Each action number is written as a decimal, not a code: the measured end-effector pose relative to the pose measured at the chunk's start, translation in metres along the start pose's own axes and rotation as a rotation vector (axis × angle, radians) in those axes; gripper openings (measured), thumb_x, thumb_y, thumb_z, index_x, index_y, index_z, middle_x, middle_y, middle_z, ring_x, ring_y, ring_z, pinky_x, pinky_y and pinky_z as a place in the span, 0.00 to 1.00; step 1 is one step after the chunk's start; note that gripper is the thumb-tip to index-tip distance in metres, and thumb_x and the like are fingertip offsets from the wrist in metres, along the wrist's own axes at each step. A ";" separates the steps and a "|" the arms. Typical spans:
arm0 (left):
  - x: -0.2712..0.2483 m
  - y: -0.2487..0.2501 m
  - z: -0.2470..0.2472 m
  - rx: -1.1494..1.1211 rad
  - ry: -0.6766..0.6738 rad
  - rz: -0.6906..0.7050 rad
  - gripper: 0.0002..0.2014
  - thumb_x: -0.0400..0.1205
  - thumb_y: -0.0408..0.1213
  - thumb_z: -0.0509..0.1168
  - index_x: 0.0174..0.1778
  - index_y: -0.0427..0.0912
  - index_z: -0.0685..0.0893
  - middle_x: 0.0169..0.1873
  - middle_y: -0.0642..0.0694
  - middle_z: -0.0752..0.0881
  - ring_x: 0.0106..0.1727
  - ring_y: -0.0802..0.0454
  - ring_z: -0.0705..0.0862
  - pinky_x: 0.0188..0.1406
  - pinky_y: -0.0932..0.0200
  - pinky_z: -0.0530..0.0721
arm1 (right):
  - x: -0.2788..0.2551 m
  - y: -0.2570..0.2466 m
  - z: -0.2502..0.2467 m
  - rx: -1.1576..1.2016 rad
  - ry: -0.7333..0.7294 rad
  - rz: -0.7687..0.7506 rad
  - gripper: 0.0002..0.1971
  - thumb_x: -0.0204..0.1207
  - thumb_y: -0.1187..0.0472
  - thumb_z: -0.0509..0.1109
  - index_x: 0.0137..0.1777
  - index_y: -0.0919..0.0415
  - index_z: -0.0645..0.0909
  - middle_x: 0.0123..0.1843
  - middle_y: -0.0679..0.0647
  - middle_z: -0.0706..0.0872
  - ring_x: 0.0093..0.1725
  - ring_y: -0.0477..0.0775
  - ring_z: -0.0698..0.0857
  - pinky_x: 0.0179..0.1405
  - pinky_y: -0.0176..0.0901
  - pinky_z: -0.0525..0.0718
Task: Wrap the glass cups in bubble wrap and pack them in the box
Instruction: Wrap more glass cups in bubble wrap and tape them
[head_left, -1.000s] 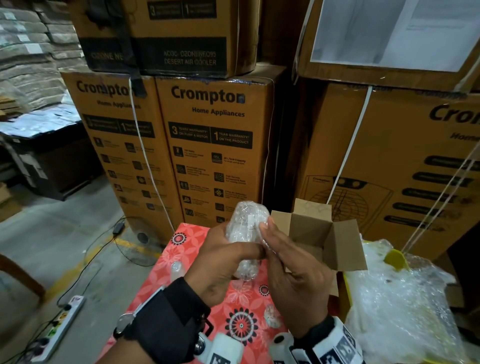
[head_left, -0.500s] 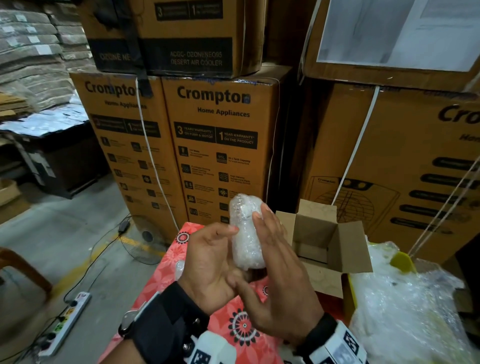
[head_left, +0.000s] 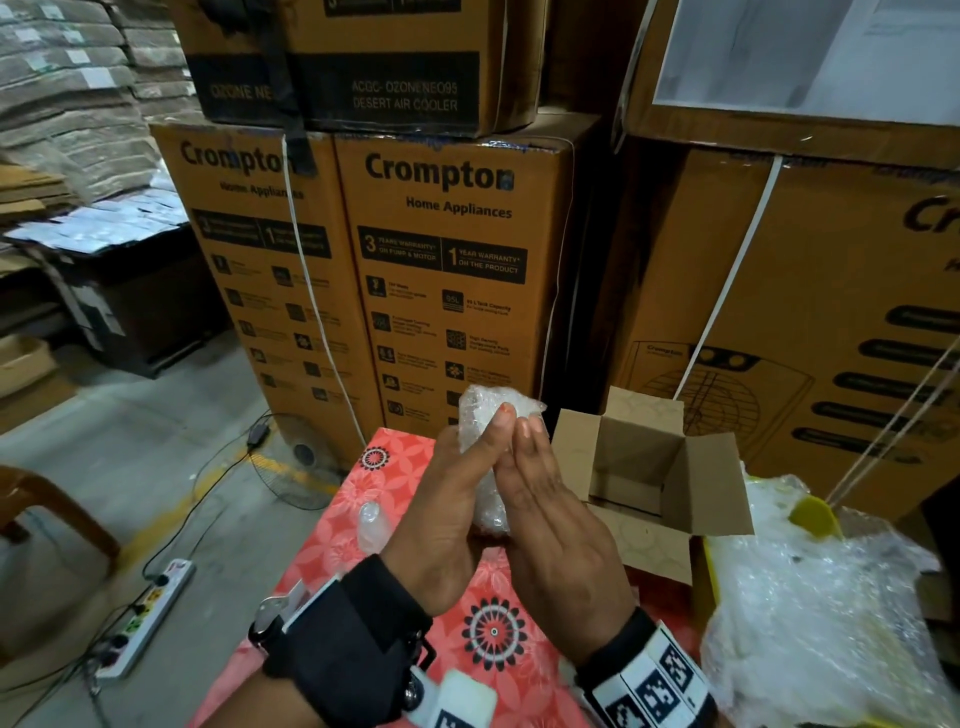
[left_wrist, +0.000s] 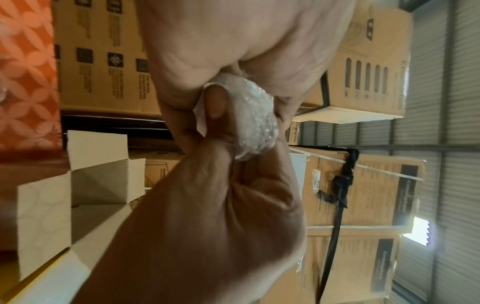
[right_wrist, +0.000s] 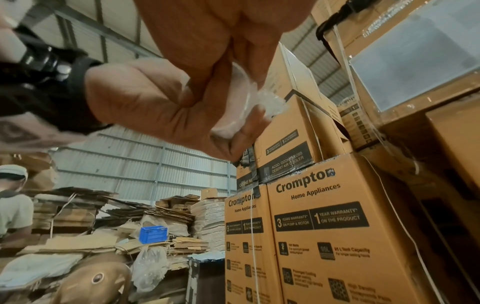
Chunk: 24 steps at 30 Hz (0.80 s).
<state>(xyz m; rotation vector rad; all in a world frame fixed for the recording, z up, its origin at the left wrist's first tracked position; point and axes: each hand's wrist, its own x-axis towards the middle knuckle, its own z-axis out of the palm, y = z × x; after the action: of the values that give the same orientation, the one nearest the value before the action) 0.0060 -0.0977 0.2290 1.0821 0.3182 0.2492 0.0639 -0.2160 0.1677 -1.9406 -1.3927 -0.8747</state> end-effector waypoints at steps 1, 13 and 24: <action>0.000 -0.002 -0.002 -0.006 0.002 0.001 0.29 0.84 0.57 0.76 0.74 0.39 0.85 0.67 0.36 0.90 0.69 0.40 0.90 0.63 0.42 0.88 | -0.002 0.003 0.000 0.015 0.010 -0.015 0.24 0.88 0.76 0.57 0.84 0.73 0.69 0.86 0.72 0.71 0.87 0.66 0.71 0.80 0.60 0.80; -0.007 -0.007 -0.017 -0.087 -0.061 0.014 0.15 0.89 0.44 0.65 0.67 0.40 0.86 0.52 0.39 0.93 0.44 0.48 0.94 0.32 0.55 0.89 | -0.010 0.001 -0.002 0.500 0.207 0.158 0.20 0.70 0.75 0.86 0.61 0.65 0.92 0.68 0.58 0.90 0.70 0.50 0.90 0.72 0.51 0.88; -0.003 -0.020 -0.028 0.084 -0.022 0.245 0.24 0.94 0.42 0.58 0.81 0.75 0.76 0.80 0.83 0.69 0.90 0.65 0.60 0.84 0.20 0.67 | 0.001 -0.009 -0.005 0.658 0.247 0.348 0.12 0.68 0.71 0.90 0.50 0.64 0.96 0.56 0.51 0.95 0.59 0.45 0.94 0.61 0.51 0.93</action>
<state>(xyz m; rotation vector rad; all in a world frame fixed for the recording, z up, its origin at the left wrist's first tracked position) -0.0066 -0.0845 0.1991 1.2070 0.1770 0.4455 0.0550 -0.2170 0.1725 -1.4428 -0.9864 -0.3988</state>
